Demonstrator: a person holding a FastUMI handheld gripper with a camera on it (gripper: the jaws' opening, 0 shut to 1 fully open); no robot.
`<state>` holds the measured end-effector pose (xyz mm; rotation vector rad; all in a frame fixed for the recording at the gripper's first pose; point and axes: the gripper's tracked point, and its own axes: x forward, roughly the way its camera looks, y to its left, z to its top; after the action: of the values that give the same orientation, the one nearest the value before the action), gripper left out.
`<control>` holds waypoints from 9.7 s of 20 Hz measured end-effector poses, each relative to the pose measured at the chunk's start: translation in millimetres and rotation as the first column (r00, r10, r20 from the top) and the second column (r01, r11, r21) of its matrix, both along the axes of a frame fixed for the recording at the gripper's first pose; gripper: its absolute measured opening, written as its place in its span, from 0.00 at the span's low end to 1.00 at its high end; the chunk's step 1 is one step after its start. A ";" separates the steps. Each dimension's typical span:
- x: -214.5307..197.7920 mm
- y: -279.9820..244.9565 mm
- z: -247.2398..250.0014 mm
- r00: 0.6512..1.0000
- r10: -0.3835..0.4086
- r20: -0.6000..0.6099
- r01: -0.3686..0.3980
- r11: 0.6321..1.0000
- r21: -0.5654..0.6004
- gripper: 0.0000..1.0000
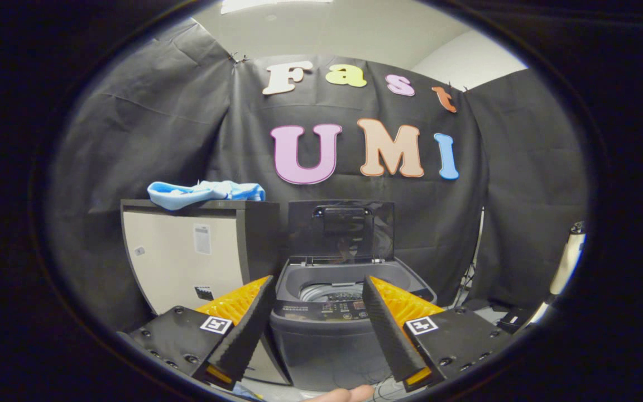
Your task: Put the clothes into the washing machine and then close the washing machine lid.
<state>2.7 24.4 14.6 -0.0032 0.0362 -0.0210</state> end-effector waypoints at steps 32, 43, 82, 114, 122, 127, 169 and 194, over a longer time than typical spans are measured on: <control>253.7 316.2 192.7 0.961 0.150 -0.231 -0.154 0.988 0.003 0.97; 309.5 307.9 43.2 0.821 0.056 -0.568 -0.072 0.997 -0.005 0.94; 250.1 61.6 242.1 0.997 -0.067 0.023 0.070 0.991 -0.114 0.00; 358.3 -66.7 -65.6 0.906 -0.149 -0.396 0.080 0.979 -0.186 0.13; 363.1 -57.0 -95.7 0.881 -0.098 -0.462 0.021 0.985 -0.169 0.82; 369.5 -27.1 -60.3 0.937 0.023 -0.350 -0.032 0.999 -0.020 0.99; 528.9 -26.7 56.8 0.973 0.030 -0.229 -0.036 0.999 -0.023 0.97; 451.1 -30.2 67.0 0.988 0.004 -0.156 -0.006 1.000 -0.014 0.98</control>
<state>453.7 -5.9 81.5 -0.0191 0.1926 -0.0162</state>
